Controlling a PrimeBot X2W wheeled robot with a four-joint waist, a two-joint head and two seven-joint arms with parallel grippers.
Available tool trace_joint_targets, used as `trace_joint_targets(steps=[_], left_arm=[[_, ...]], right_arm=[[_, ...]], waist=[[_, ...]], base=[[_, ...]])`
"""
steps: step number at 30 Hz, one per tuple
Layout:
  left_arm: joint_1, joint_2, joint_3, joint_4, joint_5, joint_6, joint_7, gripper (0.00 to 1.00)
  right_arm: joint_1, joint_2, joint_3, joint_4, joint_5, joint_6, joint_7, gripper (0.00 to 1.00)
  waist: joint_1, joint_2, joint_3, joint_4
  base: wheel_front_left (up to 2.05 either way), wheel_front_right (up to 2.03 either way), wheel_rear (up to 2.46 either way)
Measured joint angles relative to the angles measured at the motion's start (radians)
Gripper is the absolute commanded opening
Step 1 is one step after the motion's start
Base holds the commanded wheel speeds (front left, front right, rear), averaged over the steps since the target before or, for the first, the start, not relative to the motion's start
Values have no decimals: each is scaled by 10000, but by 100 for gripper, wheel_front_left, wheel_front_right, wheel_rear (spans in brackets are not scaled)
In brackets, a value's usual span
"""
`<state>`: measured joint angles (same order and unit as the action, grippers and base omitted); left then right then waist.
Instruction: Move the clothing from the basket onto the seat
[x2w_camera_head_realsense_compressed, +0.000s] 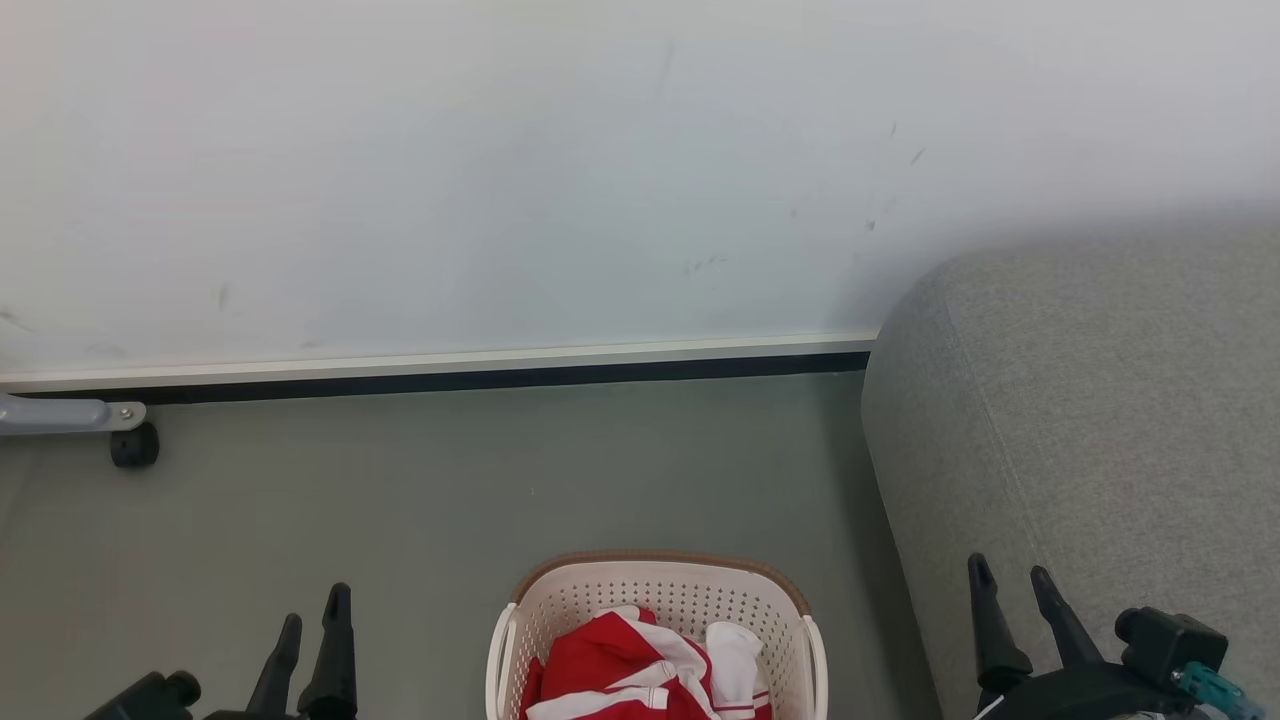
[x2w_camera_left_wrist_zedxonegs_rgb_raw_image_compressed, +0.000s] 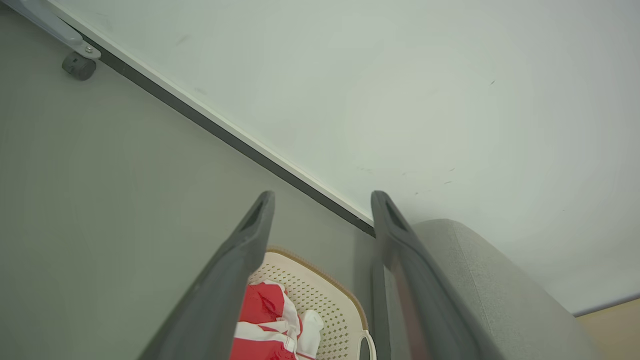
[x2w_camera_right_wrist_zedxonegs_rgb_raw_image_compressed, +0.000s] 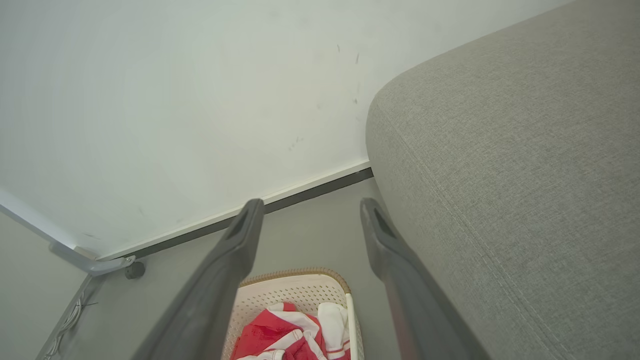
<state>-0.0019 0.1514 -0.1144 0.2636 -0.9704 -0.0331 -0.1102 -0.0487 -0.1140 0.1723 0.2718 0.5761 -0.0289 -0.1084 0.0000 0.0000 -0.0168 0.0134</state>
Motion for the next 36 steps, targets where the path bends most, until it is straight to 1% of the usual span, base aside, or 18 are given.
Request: trace_joint_targets(steps=[1, 6, 12, 13, 16, 22, 23, 24, 33, 36], left_arm=[[50, 13, -19, -6, 86, 29, -36, 100], [120, 90, -155, -27, 662, 35, -209, 100], [150, 188, -219, -84, 1360, 35, -437, 100], [166, 199, -228, -92, 1507, 35, -489, 100], [253, 232, -261, -111, 1852, 35, -600, 100], [283, 309, -316, -153, 2560, 36, -792, 100], [291, 320, -322, -163, 2671, 35, -855, 100], [314, 412, -326, -171, 3143, 35, -991, 100], [502, 545, -330, -247, 4247, 35, -1329, 100], [526, 571, -332, -259, 4458, 35, -1394, 100]], right_arm=[[0, -31, 61, -12, -198, -67, -35, 100], [0, -209, 353, -40, -997, -151, -209, 100], [-6, -410, 619, -113, -1983, -176, -443, 100], [-7, -443, 648, -132, -2148, -251, -495, 100], [-13, -537, 738, -173, -2638, -334, -612, 100], [-14, -591, 901, -261, -3438, -435, -821, 100], [-13, -600, 903, -265, -3538, -500, -871, 100], [-5, -614, 901, -320, -3979, -606, -988, 100], [255, -564, 903, -372, -4859, -846, -1323, 100], [261, -522, 903, -401, -5185, -869, -1407, 100]], waist=[[0, 0, -5, -1], [0, 0, -22, -5], [0, 0, -35, -11], [0, 0, -36, -12], [0, 0, -40, -12], [0, 0, -63, -12], [0, 0, -68, -12], [0, 0, -92, -21], [0, 0, -134, -58], [0, 0, -139, -75]], base=[[0, 0, 0], [0, 0, 0], [0, 0, 0], [0, 0, 0], [0, 0, 0], [0, 0, 0], [0, 0, 0], [0, 0, 0], [0, 0, 0], [0, 0, 0]])
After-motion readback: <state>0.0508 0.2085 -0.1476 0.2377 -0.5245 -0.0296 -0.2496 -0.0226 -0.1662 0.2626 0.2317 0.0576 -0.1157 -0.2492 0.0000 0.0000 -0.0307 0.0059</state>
